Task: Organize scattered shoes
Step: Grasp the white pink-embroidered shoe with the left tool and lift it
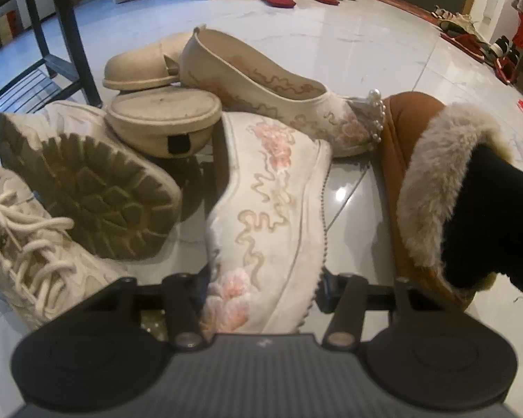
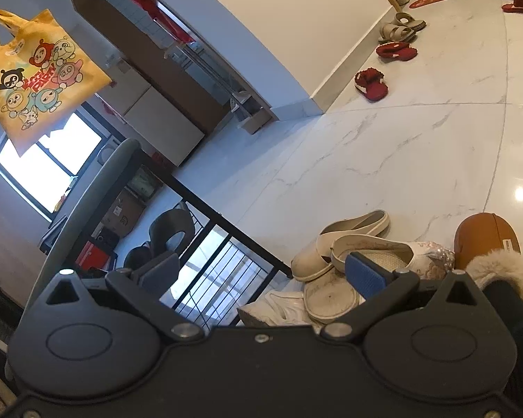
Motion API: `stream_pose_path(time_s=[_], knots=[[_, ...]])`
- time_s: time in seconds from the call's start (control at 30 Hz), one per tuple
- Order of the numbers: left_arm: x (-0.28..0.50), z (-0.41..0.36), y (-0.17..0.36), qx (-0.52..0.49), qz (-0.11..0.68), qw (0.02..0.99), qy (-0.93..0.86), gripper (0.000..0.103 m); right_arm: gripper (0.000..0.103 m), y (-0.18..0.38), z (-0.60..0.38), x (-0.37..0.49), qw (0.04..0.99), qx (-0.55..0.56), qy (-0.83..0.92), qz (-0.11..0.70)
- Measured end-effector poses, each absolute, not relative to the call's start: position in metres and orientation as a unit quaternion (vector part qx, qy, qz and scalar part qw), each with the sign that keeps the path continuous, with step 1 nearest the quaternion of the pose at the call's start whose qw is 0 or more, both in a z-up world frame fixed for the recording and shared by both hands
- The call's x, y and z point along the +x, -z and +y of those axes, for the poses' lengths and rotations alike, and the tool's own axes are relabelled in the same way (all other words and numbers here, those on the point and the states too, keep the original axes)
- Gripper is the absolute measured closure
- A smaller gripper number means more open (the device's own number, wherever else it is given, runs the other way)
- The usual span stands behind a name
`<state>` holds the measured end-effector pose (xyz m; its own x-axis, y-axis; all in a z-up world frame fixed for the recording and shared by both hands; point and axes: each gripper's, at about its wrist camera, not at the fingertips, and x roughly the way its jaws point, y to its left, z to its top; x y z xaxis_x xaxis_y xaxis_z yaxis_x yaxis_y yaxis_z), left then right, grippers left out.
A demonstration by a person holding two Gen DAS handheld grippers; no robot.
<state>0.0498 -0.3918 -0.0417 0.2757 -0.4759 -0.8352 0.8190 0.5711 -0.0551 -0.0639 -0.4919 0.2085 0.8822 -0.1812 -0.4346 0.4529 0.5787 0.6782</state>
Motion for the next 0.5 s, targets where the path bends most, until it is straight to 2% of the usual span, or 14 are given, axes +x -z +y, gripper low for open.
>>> stream_pose_path(time_s=[0.2, 0.3, 0.43, 0.5], knots=[[0.042, -0.389, 0.035, 0.197, 0.428, 0.777, 0.418, 0.054, 0.000, -0.209, -0.492, -0.063, 0.873, 0.421, 0.181, 0.165], [0.038, -0.384, 0.021, 0.173, 0.425, 0.776, 0.433, 0.057, 0.000, -0.210, -0.490, -0.062, 0.876, 0.417, 0.180, 0.165], [0.033, -0.369, -0.007, 0.126, 0.417, 0.779, 0.451, 0.068, 0.000, -0.213, -0.488, -0.061, 0.877, 0.413, 0.181, 0.164], [0.037, -0.360, -0.014, 0.107, 0.433, 0.774, 0.450, 0.068, 0.000, -0.214, -0.487, -0.060, 0.878, 0.411, 0.182, 0.164]])
